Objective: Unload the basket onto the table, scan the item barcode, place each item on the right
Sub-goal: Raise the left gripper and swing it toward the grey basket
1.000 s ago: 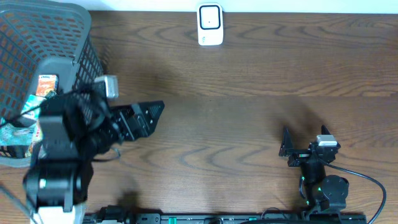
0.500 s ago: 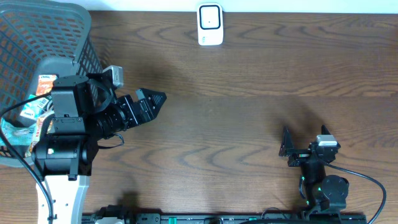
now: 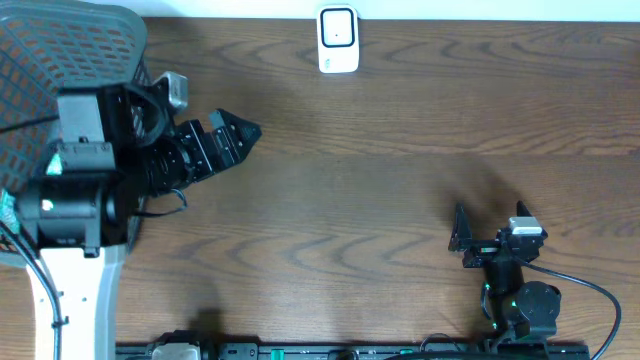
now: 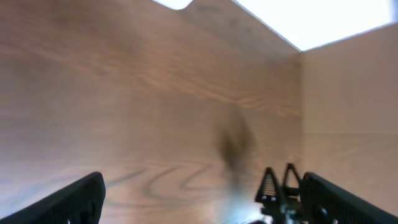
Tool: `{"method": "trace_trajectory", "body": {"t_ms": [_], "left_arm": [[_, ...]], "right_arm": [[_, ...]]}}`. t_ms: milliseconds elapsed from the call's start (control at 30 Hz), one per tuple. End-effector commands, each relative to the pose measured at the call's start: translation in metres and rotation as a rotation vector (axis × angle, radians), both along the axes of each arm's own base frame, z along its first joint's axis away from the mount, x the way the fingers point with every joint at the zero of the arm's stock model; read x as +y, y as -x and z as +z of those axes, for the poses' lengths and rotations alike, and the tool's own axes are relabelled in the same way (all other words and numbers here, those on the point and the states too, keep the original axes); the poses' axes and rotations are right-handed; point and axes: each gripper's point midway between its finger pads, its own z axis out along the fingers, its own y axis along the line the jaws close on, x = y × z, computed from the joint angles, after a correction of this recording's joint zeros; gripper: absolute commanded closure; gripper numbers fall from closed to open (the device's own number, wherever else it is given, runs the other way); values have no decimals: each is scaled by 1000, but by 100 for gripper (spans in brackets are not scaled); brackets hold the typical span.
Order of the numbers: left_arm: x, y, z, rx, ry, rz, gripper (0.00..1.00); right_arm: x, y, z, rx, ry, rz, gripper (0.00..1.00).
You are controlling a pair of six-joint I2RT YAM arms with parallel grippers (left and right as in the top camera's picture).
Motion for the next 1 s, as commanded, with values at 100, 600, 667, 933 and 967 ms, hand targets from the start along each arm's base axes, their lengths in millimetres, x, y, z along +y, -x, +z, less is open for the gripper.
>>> {"method": "trace_trajectory", "body": {"t_ms": [100, 600, 667, 933, 967], "left_arm": [[17, -6, -2, -10, -116, 49, 2], [26, -2, -14, 35, -211, 108, 2], [27, -2, -15, 34, -231, 118, 2], [45, 1, 2, 7, -315, 188, 2], [50, 3, 4, 7, -335, 205, 2]], "right_arm": [[-3, 0, -2, 6, -9, -17, 1], [-3, 0, -2, 7, -9, -17, 1], [-3, 0, -2, 7, -9, -17, 1], [-3, 0, -2, 6, -9, -17, 1], [-3, 0, -2, 6, -9, -17, 1]]}}
